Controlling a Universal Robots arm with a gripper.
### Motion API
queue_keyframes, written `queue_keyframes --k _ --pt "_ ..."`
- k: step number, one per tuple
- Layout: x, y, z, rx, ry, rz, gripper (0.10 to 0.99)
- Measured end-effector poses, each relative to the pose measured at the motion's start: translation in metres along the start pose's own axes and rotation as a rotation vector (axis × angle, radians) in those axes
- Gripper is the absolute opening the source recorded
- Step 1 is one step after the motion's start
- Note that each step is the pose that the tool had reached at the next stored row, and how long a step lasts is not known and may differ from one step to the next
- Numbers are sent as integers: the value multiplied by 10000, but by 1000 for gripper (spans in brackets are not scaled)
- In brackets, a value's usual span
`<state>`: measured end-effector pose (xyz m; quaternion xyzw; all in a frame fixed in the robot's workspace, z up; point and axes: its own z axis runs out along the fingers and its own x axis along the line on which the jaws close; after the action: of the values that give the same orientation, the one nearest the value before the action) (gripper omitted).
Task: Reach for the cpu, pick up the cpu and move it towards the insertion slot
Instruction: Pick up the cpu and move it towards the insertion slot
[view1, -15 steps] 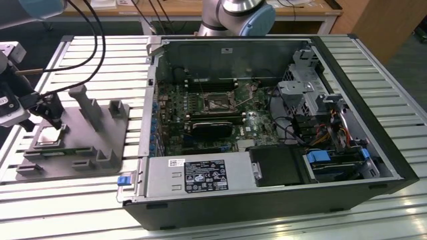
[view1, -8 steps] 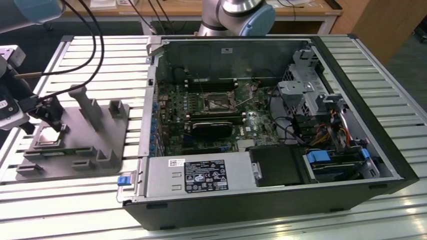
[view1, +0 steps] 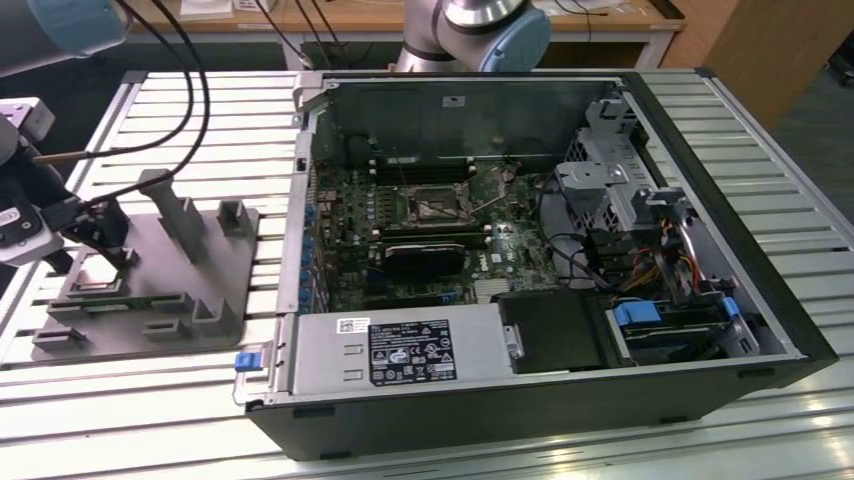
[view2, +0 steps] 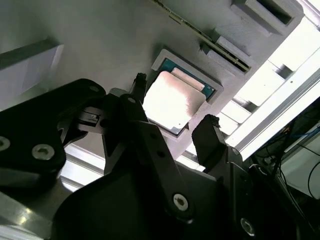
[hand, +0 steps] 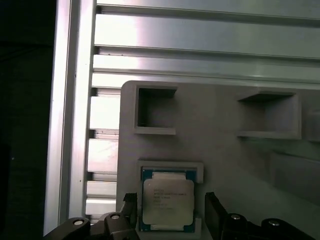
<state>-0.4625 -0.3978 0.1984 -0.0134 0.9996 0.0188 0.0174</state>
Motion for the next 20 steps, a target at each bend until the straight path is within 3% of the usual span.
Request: queue_keyframes --k 3,9,20 --pt "1 -2 14 3 4 -31 647" --pt "1 -5 42 22 -19 530 647" --pt "4 -8 127 23 -20 536 647"
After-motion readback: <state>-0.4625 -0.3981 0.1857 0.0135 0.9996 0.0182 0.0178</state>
